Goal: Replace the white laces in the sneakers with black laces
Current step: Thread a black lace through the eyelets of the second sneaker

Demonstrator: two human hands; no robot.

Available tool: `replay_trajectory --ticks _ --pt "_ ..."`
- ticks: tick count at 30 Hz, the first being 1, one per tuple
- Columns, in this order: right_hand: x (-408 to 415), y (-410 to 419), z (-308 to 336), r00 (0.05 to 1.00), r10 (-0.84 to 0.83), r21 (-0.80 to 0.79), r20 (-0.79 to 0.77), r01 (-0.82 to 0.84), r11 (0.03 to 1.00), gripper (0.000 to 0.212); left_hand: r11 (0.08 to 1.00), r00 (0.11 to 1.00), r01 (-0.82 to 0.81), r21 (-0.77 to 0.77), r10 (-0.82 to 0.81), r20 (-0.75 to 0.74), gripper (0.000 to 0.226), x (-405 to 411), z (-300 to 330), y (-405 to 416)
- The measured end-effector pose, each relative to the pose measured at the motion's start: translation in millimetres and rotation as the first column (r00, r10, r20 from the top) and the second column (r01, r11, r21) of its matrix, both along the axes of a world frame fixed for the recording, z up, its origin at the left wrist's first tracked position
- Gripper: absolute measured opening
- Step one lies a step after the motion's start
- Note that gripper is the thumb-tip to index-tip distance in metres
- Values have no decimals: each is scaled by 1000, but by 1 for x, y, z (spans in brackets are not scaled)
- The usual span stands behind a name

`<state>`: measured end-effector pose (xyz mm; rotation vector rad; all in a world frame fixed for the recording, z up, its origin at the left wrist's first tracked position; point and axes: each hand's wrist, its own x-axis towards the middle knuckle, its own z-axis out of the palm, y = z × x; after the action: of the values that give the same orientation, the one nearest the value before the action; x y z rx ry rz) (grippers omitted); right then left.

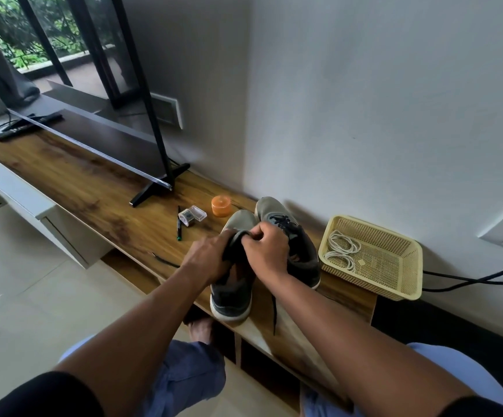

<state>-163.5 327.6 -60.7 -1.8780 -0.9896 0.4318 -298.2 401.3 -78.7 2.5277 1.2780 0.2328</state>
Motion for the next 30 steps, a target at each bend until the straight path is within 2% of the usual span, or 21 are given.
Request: replay_trajectory --ticks 5,9,11,16,21,25,30 --pt "5 6 2 960 156 0 233 -160 987 5 957 997 -74 279 70 26 25 1 12 -9" --pt "5 8 -7 860 344 -129 377 -319 939 24 955 994 -50 292 19 110 12 5 15 -9" --pt "2 8 -14 827 375 -156 419 -341 927 23 962 993 -51 269 20 117 6 8 15 -12" --pt "1 12 -10 799 357 -175 484 -311 934 33 977 996 -77 201 65 64 24 16 12 -15" --pt "7 16 -9 720 401 -306 566 -268 913 29 973 991 -124 195 133 -34 14 30 12 -14" --pt "5 20 -8 727 410 -339 550 -254 906 29 972 986 -139 189 154 -67 14 36 13 -12" --pt "6 20 -7 717 384 -346 581 -210 914 30 971 991 -116 208 127 -36 17 31 11 -13"
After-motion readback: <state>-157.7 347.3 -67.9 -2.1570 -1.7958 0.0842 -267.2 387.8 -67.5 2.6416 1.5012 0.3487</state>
